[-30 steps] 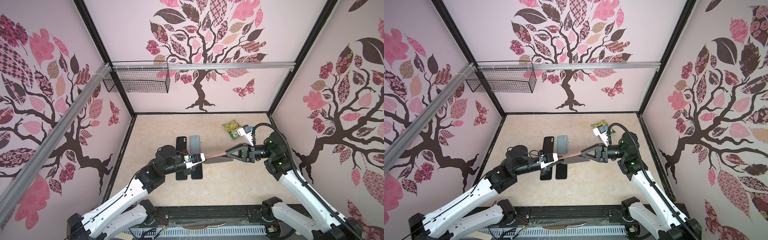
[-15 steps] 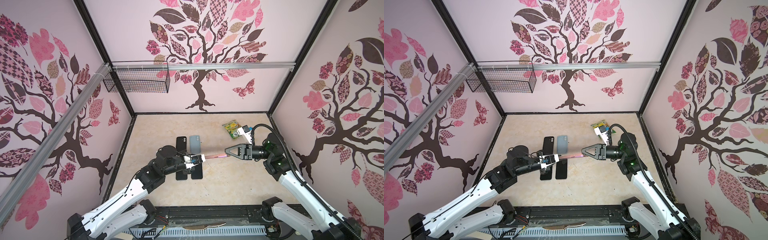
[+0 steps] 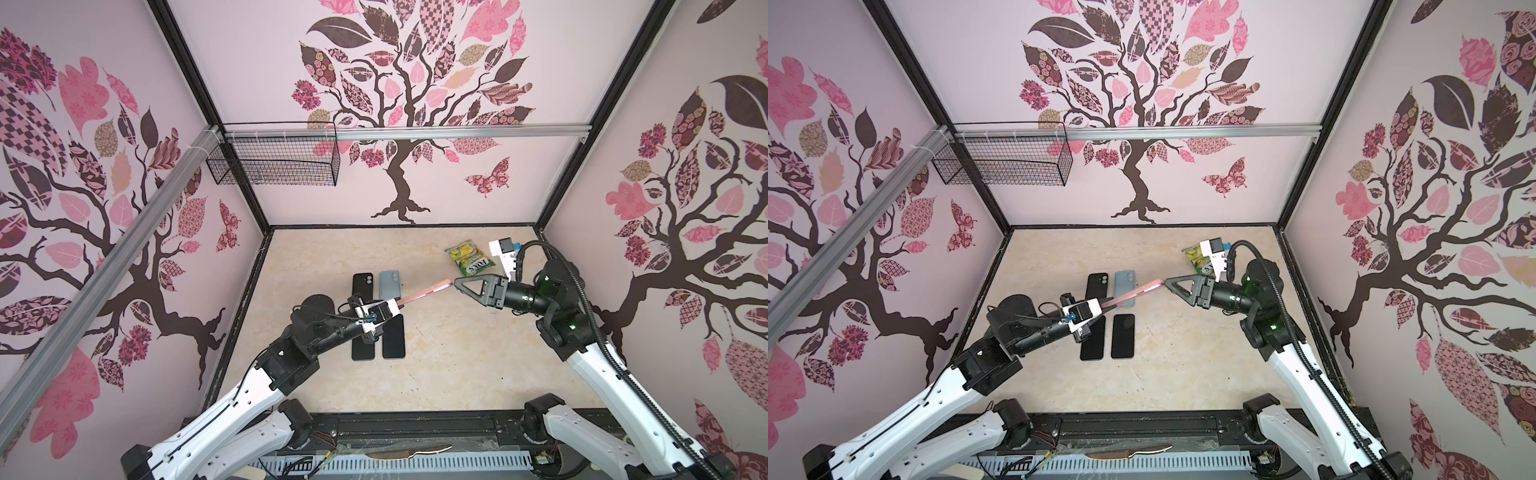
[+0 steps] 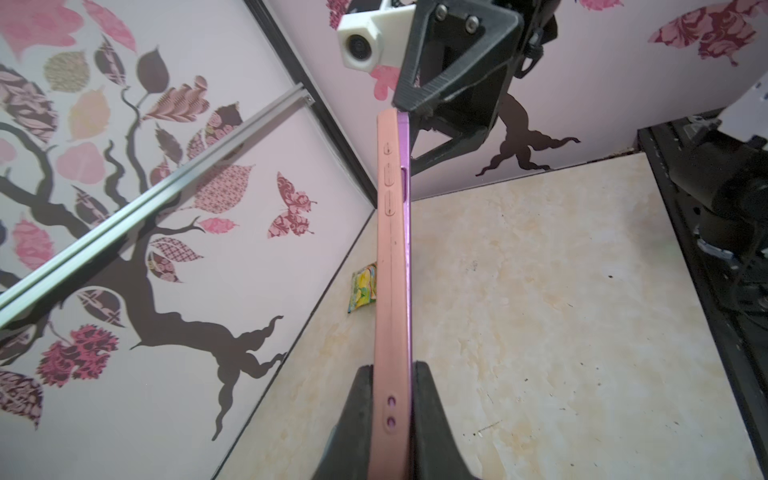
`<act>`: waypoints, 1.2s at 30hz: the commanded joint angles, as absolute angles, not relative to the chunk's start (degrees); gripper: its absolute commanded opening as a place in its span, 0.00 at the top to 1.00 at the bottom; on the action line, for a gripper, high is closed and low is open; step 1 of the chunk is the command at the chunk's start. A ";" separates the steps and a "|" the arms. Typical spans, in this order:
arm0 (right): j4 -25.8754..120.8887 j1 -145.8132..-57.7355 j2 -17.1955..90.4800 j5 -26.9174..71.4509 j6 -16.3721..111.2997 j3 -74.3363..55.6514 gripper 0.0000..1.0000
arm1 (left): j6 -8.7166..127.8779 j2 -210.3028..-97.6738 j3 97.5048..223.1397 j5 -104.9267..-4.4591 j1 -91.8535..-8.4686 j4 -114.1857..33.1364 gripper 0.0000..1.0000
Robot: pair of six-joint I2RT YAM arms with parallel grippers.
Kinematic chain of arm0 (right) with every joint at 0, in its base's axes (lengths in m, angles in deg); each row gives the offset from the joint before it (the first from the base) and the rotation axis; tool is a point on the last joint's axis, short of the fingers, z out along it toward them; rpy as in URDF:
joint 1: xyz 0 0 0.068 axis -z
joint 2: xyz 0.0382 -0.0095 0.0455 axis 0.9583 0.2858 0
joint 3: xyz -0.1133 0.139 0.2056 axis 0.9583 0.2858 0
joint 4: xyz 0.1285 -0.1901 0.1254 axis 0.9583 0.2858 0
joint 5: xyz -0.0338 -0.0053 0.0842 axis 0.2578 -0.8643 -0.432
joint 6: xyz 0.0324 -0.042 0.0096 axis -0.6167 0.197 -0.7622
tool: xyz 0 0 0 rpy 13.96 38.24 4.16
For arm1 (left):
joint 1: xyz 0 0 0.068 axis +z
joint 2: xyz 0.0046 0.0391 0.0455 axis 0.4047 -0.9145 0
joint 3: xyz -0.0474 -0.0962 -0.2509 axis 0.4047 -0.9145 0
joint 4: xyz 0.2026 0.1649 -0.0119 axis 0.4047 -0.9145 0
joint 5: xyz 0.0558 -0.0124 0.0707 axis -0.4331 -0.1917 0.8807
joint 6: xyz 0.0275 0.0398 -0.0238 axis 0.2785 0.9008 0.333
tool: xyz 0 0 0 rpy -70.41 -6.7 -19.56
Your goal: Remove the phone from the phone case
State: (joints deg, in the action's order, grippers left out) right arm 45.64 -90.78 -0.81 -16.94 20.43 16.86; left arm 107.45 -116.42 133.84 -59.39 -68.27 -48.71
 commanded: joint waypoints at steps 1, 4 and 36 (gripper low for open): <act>47.70 -89.38 -3.70 -6.76 22.82 14.07 0.34 | 103.73 -113.64 133.06 -57.56 -67.97 -40.34 1.00; 47.47 -88.95 -6.57 -1.36 25.21 14.41 0.23 | 101.56 -112.29 132.12 -56.98 -67.99 -40.22 1.00; 1.66 -100.88 5.35 -17.32 20.82 18.41 0.24 | 35.17 -127.70 133.31 -58.33 -71.91 4.45 1.00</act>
